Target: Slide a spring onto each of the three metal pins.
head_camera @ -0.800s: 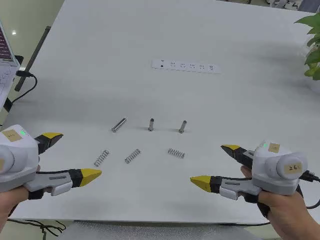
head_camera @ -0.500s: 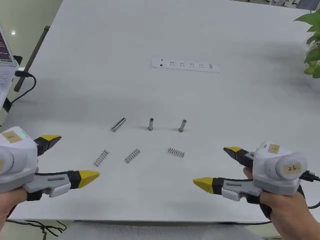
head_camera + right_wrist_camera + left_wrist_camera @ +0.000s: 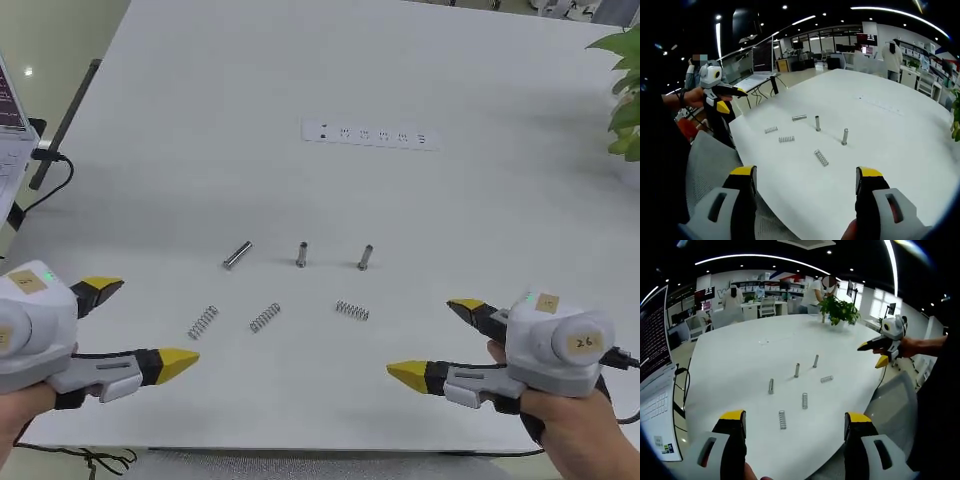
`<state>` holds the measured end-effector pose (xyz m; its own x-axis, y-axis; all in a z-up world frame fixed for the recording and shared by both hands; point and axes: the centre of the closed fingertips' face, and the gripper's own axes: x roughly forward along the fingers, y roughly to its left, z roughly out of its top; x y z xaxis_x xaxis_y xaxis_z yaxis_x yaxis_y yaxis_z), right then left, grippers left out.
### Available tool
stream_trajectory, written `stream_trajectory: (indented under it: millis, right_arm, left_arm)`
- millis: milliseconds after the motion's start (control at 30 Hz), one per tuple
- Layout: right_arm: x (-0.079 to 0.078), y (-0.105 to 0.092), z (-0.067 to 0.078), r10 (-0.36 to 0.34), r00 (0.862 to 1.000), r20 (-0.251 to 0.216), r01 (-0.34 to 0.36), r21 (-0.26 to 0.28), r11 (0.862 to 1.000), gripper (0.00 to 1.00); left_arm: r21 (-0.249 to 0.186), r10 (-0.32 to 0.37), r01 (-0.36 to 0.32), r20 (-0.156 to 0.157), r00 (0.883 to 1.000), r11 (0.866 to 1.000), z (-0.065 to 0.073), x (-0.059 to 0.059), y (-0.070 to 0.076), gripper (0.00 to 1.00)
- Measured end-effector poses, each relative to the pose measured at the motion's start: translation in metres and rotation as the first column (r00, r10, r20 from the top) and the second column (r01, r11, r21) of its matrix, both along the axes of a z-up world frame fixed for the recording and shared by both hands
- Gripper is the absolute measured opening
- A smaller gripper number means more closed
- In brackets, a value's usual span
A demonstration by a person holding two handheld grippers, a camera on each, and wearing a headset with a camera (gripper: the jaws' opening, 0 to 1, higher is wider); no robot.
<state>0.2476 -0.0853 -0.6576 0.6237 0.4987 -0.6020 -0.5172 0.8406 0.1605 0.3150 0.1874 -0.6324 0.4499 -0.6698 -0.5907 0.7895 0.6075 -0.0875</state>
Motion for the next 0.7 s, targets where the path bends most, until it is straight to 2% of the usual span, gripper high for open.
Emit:
stream_trajectory:
  millis: [700]
  right_arm:
    - [0.0003, -0.0012, -0.0016, -0.003, 1.000, -0.006, 0.003, 0.002, 1.000, 0.80]
  left_arm:
    - [0.003, 0.012, -0.012, -0.008, 1.000, 1.000, -0.0027, 0.0004, 0.0044, 0.77]
